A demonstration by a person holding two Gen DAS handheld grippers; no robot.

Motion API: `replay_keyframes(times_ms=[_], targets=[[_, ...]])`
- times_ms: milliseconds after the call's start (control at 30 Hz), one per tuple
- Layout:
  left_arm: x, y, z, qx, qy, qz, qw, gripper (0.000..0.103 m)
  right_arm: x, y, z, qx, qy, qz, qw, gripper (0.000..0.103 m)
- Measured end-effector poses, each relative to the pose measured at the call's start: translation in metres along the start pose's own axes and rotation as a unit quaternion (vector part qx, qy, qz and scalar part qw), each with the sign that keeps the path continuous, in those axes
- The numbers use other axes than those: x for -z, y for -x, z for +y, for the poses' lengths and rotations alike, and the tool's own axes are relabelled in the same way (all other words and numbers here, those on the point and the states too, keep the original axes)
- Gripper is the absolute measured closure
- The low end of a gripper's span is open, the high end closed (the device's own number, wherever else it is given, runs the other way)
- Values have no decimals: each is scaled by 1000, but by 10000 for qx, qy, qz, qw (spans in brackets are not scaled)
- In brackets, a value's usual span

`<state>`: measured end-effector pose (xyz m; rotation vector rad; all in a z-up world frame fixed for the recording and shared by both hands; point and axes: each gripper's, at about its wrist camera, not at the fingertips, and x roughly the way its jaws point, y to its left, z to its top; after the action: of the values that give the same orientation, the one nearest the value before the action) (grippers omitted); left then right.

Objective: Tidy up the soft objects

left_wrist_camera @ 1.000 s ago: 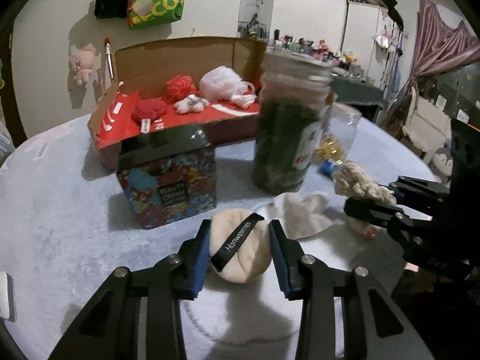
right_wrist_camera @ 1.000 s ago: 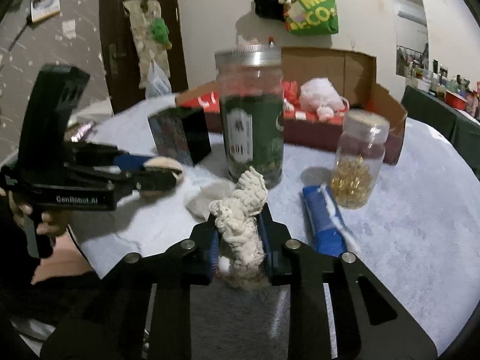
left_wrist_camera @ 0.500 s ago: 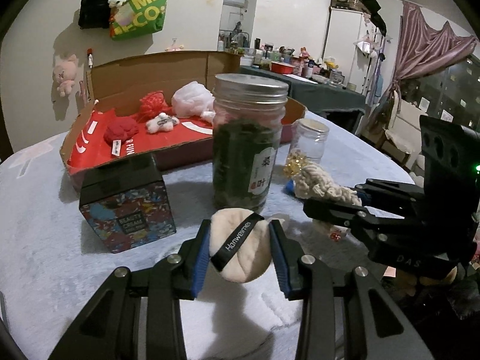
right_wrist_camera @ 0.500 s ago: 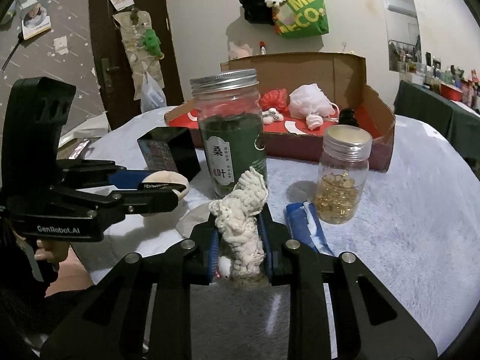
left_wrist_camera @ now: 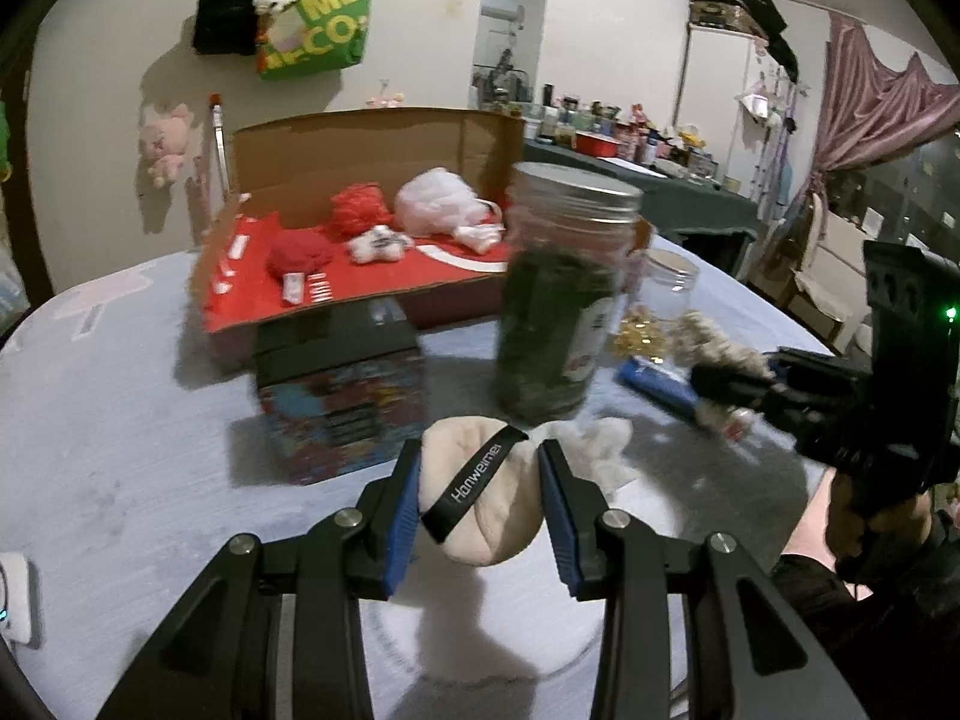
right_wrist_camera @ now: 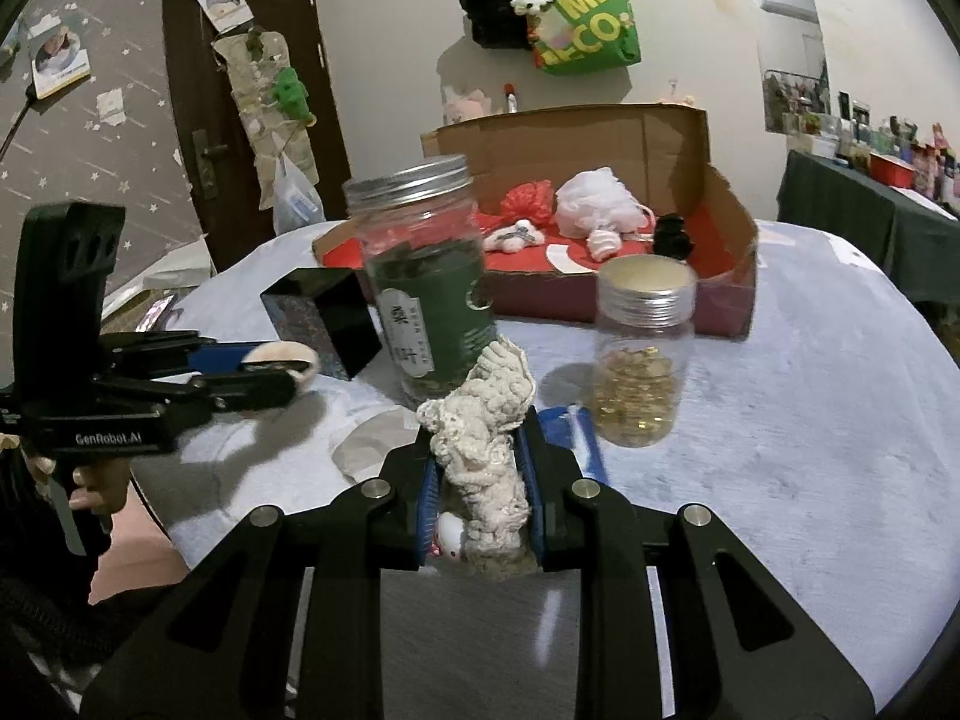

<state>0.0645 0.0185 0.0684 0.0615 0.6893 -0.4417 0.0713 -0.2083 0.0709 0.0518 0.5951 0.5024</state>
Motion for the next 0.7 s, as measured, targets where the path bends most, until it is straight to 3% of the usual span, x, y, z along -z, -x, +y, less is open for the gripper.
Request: replay_keyframes(times_ms=[400,700], targets=[[10,19,47,-546,110,-17,9984,63,2,16,-27,315,25,113,9994,81],[4,18,77,-616,10,-33,9981,63,3,21,-59,390,-166,246,9988,81]])
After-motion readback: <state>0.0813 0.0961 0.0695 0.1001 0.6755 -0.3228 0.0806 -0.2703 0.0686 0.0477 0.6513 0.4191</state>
